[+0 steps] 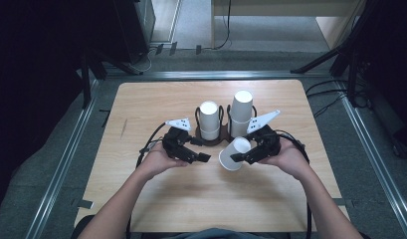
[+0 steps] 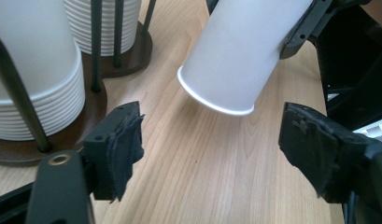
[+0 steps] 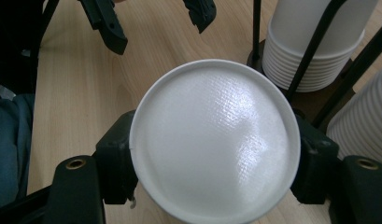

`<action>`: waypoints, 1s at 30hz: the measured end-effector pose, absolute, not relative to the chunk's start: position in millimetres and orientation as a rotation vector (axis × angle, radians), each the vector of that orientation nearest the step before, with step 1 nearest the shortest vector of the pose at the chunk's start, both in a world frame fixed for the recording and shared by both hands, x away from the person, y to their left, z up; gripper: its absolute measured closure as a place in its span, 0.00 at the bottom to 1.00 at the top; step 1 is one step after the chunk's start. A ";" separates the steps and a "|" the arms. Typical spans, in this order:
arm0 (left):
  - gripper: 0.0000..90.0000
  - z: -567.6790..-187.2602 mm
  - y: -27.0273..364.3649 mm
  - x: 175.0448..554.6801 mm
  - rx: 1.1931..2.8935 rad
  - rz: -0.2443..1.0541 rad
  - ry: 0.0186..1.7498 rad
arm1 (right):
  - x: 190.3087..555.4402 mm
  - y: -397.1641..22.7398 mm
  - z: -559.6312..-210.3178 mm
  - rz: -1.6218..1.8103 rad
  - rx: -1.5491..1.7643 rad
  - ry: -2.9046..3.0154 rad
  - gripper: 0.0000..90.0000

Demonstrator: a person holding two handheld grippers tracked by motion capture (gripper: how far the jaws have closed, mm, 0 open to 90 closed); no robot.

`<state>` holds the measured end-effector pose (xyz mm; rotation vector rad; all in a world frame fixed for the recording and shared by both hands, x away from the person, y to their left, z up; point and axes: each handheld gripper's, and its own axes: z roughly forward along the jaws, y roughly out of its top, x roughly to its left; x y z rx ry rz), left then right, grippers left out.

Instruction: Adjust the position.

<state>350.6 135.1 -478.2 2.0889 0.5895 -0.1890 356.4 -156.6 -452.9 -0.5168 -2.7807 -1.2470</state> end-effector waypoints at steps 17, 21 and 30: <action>0.14 -482.2 118.9 345.5 2.136 -0.179 0.531 | 353.5 -134.6 -448.6 -1.312 -0.450 -2.709 0.34; 0.14 -483.4 116.5 346.6 2.134 -0.199 0.532 | 352.9 -130.4 -448.0 -1.325 -0.444 -2.689 0.34; 0.14 -486.6 106.2 345.7 2.142 -0.223 0.494 | 354.9 -124.2 -447.6 -1.314 -0.468 -2.651 0.34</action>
